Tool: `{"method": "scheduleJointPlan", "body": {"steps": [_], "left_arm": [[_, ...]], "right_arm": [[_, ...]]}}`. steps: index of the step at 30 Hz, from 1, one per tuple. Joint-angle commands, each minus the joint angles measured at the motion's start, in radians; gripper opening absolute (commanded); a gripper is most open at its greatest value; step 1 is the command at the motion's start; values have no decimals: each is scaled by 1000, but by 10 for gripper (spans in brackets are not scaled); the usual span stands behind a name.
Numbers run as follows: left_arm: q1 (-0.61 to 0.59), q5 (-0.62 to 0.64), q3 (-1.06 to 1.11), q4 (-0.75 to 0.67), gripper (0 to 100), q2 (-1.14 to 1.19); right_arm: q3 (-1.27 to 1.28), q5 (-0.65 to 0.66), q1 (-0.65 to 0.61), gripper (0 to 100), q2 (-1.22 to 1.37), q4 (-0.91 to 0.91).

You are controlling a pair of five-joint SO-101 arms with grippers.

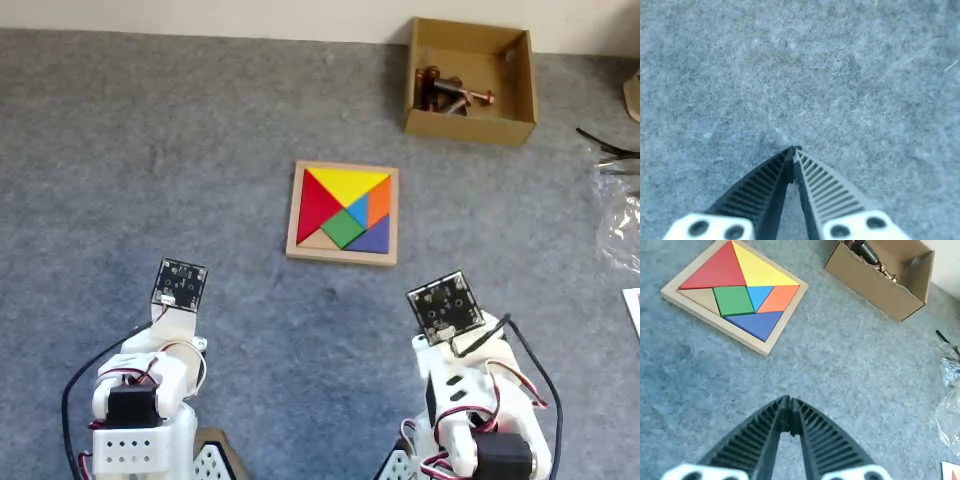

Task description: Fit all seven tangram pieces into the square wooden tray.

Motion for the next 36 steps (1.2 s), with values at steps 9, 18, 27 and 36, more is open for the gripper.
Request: {"method": "scheduleJointPlan", "body": {"steps": [9, 18, 27, 36], "left_arm": [[-13, 9, 21, 5, 6, -4], [-13, 9, 21, 5, 6, -4], [-13, 9, 21, 5, 6, -4], [-13, 9, 21, 5, 6, -4]], "right_arm": [[-27, 8, -7, 5, -18, 10], [-28, 6, -7, 5, -19, 10], [41, 11, -7, 5, -19, 5], [245, 6, -5, 5, -19, -36]]}}
